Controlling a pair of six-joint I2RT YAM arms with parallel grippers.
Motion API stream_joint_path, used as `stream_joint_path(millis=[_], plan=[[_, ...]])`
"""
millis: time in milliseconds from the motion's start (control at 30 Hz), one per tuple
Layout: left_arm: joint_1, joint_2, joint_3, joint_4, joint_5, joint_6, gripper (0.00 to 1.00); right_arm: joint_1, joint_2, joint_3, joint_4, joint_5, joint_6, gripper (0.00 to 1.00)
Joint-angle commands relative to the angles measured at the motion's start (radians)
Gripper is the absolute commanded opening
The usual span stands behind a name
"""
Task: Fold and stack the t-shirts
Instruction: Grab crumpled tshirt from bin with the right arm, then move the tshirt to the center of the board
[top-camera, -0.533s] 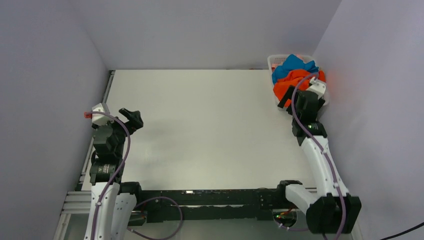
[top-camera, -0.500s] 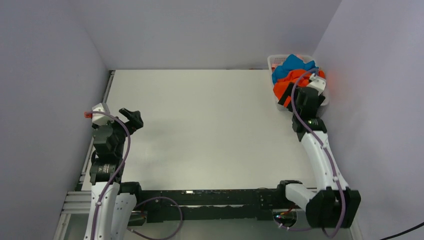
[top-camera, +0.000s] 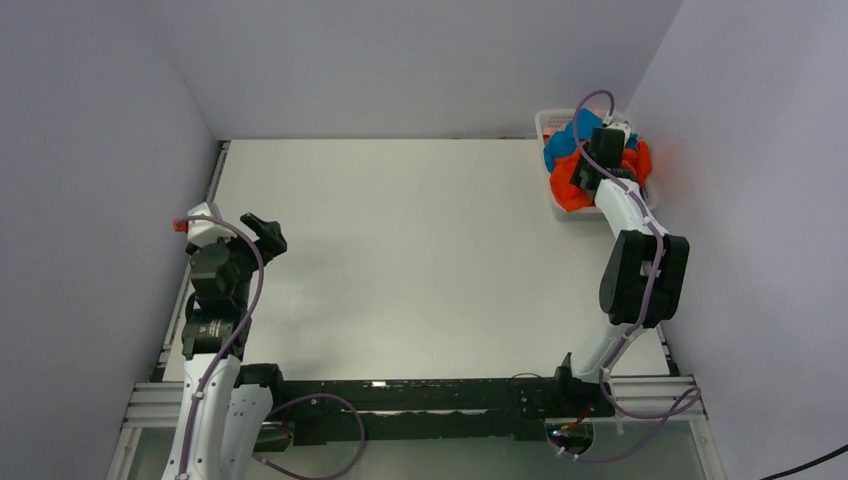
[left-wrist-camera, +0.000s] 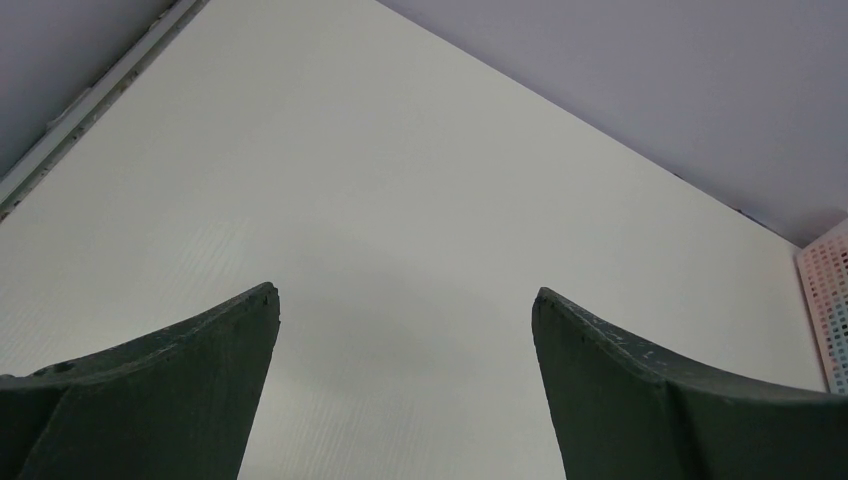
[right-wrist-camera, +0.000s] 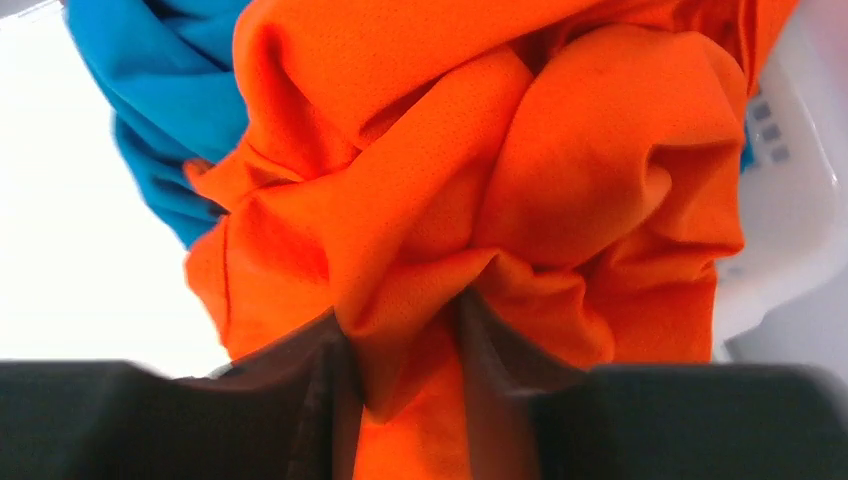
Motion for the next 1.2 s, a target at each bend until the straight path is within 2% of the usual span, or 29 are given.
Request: stream_joint_path(millis=[0,67,167,267,367,500,600,800,933,1033,1167], plan=[[0.000,0.000,0.004,0.036,-0.036,0.022,0.99,-0.006,0.030,0.094,-0.036,0.039,0.018,0.19],[0.001,-0.001,0.004,0.034,-0.034,0.022,0.99,-0.006,0.003,0.105,-0.042,0.063,0.008,0.00],[0.000,-0.006,-0.004,0.048,-0.021,0.019,0.99,-0.005,-0.083,0.124,-0.033,0.106,-0.012,0.00],[0.001,-0.005,-0.006,0.053,-0.007,0.015,0.99,-0.007,-0.201,0.143,-0.012,0.071,-0.034,0.00],[-0.001,-0.006,-0.001,0.049,0.002,0.012,0.99,-0.003,-0.331,0.151,0.034,-0.046,-0.031,0.00],[0.001,-0.015,-0.003,0.057,0.025,0.001,0.99,0.017,-0.413,0.252,0.008,-0.242,-0.007,0.00],[-0.001,-0.019,-0.001,0.058,0.039,-0.007,0.99,0.090,-0.432,0.358,-0.025,-0.387,0.006,0.00],[0.000,-0.006,0.026,0.046,0.072,-0.045,0.99,0.396,-0.403,0.546,-0.051,-0.504,-0.023,0.00],[0.000,-0.001,0.049,0.023,0.093,-0.083,0.99,0.506,-0.348,0.618,-0.012,-0.646,0.034,0.00],[-0.001,-0.002,0.077,-0.022,0.080,-0.120,0.99,0.548,-0.330,0.566,0.057,-0.743,0.077,0.00],[0.000,-0.013,0.094,-0.071,0.081,-0.169,0.99,0.563,-0.392,0.292,0.214,-0.725,0.122,0.00]])
